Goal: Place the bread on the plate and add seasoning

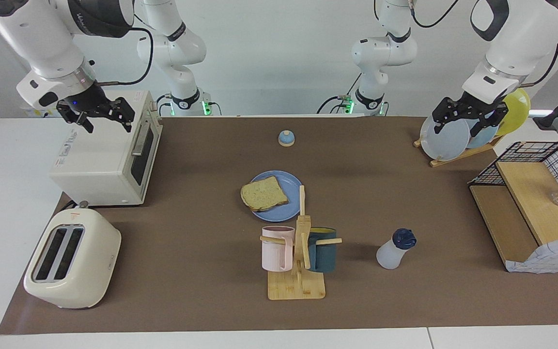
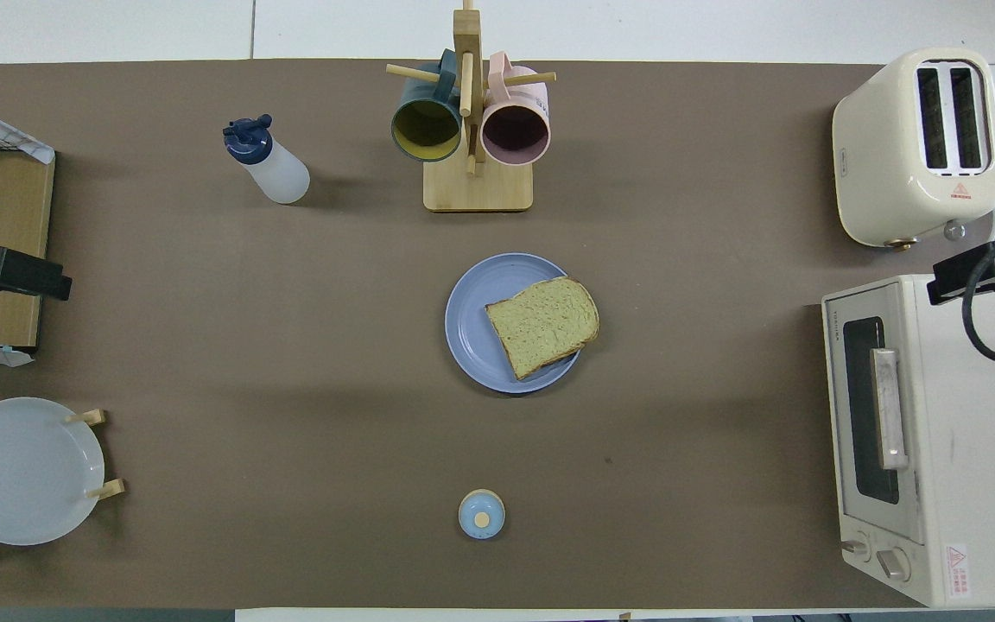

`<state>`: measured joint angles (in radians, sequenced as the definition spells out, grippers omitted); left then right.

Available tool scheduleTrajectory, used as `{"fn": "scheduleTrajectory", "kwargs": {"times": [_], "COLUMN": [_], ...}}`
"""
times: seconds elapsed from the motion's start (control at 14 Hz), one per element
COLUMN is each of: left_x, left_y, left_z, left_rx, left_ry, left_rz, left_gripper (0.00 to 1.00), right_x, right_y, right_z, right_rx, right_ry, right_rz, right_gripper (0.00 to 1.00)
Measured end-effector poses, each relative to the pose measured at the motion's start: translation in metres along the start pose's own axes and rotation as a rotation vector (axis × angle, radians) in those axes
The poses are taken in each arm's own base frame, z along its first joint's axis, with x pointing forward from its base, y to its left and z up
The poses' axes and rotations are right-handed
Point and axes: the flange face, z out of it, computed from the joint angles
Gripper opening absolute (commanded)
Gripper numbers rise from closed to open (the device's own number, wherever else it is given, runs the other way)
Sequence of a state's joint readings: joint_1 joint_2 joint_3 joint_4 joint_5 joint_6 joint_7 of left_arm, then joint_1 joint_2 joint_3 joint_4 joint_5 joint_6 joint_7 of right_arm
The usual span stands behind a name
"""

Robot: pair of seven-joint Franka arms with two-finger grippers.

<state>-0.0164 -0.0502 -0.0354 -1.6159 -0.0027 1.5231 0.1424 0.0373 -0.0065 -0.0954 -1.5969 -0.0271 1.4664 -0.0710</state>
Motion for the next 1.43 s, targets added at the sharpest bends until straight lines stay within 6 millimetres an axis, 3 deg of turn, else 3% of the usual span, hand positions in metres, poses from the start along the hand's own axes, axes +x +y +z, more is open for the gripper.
{"fn": "scheduleTrajectory", "kwargs": {"times": [0.29, 0.43, 0.86, 1.15, 1.43], "left_x": [-0.024, -0.029, -0.013, -0.011, -0.011], "left_y": [-0.003, -0.001, 0.001, 0.001, 0.001], "left_z": [-0.028, -0.029, -0.005, -0.026, -0.026], "left_rx": [-0.008, -0.006, -0.007, -0.005, -0.005], "left_ry": [-0.058, -0.058, -0.072, -0.033, -0.035], "left_rz": [-0.045, -0.084, -0.099, -0.104, -0.134], "left_gripper": [1.0, 1.0, 1.0, 1.0, 1.0], "right_x": [0.0, 0.0, 0.0, 0.0, 0.0], "right_y": [0.0, 0.0, 0.0, 0.0, 0.0], "right_z": [0.0, 0.0, 0.0, 0.0, 0.0], "right_rx": [0.0, 0.0, 0.0, 0.0, 0.0], "right_ry": [0.0, 0.0, 0.0, 0.0, 0.0], "right_rz": [0.0, 0.0, 0.0, 0.0, 0.0], "right_gripper": [1.0, 1.0, 1.0, 1.0, 1.0]}}
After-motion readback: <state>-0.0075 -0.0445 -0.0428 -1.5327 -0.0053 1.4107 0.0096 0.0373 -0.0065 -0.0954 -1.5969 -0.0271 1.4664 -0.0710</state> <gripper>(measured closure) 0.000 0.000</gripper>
